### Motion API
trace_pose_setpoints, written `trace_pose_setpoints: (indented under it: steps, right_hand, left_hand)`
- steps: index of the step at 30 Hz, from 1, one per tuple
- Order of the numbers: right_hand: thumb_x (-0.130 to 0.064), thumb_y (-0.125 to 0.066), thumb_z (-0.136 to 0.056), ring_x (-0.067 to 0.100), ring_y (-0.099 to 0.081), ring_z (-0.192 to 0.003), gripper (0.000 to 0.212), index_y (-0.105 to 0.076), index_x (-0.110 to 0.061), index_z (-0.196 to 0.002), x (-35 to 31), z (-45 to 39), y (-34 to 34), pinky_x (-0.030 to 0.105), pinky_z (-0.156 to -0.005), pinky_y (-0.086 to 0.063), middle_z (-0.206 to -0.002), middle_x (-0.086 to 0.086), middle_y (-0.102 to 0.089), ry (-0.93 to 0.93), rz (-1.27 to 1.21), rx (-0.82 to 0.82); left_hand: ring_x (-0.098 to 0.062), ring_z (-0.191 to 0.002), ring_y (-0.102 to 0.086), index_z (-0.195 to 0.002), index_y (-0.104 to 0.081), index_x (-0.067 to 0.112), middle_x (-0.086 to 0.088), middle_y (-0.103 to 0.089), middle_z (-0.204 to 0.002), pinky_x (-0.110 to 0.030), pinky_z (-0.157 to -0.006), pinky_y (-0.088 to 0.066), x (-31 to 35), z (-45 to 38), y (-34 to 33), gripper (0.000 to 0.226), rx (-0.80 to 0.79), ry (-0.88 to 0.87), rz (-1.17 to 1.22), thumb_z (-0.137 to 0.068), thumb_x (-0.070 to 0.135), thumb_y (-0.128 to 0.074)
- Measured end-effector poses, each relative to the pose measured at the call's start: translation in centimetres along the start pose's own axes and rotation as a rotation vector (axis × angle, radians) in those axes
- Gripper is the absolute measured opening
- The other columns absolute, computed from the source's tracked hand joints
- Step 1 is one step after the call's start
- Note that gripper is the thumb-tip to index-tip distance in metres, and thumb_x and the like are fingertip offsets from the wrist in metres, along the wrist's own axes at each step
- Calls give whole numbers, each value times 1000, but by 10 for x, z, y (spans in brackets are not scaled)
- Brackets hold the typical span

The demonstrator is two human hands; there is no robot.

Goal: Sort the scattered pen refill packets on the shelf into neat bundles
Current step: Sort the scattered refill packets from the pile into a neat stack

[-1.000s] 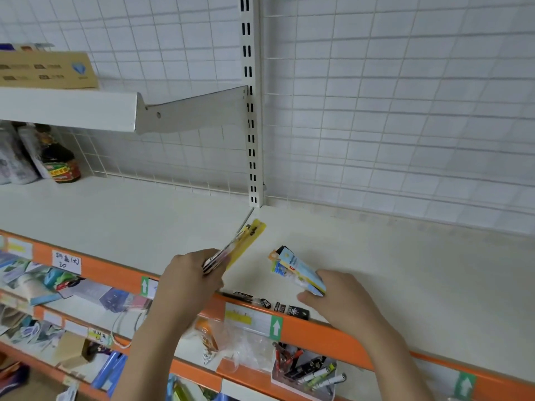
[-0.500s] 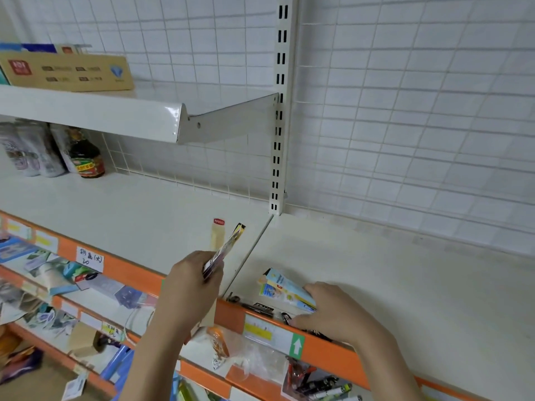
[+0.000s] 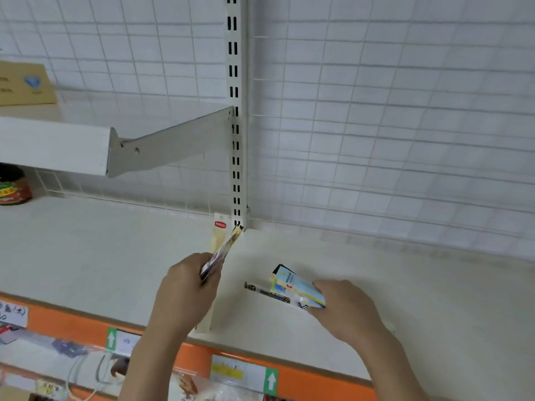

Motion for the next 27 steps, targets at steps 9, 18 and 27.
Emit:
trace_pose_setpoints:
  steps: [9,18,27]
  right_hand:
    - [-32,-50,-84,23,-48,-69,22,-37,-29,-65,30,3,19,30,-58,-36,-67,-3,-51,-104,-178,224]
    - [-33,-66,-82,26,-57,-68,19,-54,-21,-92,111,37,48,33,-60,-44,-69,-4,-58,-305,-377,548]
    - [-26,-55,-91,17,-45,-48,31,-40,-15,-66,274,109,116,18,-43,-32,-56,1,-44,-284,-439,705]
  left_hand:
    - [-23,-55,-54,-63,-52,23,2,-51,-55,-38,-55,-48,16,-17,-27,28,-41,-7,92,-90,23,-55]
    - [-23,-51,-61,-81,-49,24,2,-55,-59,-41,-57,-52,90,5,-79,15,-143,-27,100,-84,28,-64]
    - [-27,-57,-59,-129,-34,19,-1,-59,-73,-39,-56,-50,213,80,-170,48,-109,8,203,-87,13,-56]
Point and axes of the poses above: each hand's wrist, its own z-axis away from the middle knuckle, its own y-axis out of the back of the hand, x = y × z, the point moved 3 cm from there along -z, towards the middle knuckle
